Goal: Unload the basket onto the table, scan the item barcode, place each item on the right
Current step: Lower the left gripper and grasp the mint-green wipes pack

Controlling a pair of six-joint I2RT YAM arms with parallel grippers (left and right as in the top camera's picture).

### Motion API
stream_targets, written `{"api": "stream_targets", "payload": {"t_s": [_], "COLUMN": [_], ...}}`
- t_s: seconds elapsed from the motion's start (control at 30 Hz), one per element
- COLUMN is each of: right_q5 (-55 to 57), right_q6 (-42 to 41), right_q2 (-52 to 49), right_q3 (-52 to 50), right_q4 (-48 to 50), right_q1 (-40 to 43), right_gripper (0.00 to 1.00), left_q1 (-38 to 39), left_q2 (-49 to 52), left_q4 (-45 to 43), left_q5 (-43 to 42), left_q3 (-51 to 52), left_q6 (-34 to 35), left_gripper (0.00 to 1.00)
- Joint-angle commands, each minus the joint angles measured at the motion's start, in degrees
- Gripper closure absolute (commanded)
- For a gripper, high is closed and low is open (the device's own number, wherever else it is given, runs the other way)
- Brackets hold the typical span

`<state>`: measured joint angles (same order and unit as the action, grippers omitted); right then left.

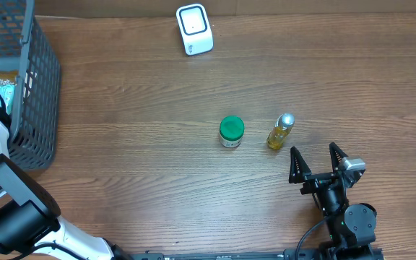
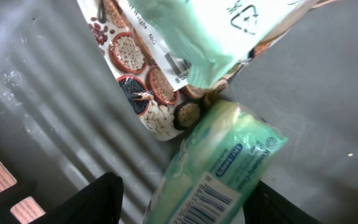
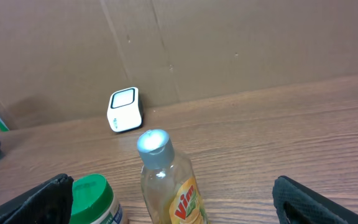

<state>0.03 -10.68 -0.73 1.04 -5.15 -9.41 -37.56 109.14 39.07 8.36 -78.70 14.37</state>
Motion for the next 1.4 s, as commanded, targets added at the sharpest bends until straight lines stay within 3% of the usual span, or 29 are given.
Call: {"api": "stream_targets", "payload": {"t_s": [0.0,0.3,0.47,0.73,0.83,1.07,1.2,1.37], "right_q5": [0.3,0.3,0.3,0.3,0.3,0.3,0.3,0.3], "right_q6": [0.0,0.0,0.0,0.0,0.0,0.0,0.0,0.0], "right_q2": [0.6,0.6,0.6,0.6,0.6,0.6,0.6,0.6], "right_q3": [-0.6,-0.6,-0.6,-0.6,-0.6,-0.6,-0.6,-0.6], "right_q4": [0.3,0.4,0.3,0.3,0.3,0.3,0.3,0.3], "right_q1": [0.1,0.1,0.1,0.1,0.1,0.1,0.1,0.1], "right_gripper": [0.00,0.00,0.00,0.00,0.00,0.00,0.00,0.00], "left_q1": [-0.3,-0.4,-0.4,-0.4,-0.4,-0.3,-0.3,0.6], "left_q2": [0.3,0.3,-0.2,-0.5,-0.5,-0.5,-0.5,-0.5], "left_q4": [-0.6,-0.7,4.8,20.6,25.2,34.6,38.8,46.5], "left_q5": [-1.6,-1.9,-1.8,-4.1,-12.0,-37.7,-51.8,-59.5], "left_q3": [1.1,0.2,-7.0,-28.1,-35.5,-49.2,-53.6,-54.2], "left_q6": [-0.9,-1.0,-1.1,-1.1,-1.1,-1.4,-4.7,-9.7], "left_gripper": [0.40,0.78,0.83,0.93,0.95,0.90,0.89,0.89]}}
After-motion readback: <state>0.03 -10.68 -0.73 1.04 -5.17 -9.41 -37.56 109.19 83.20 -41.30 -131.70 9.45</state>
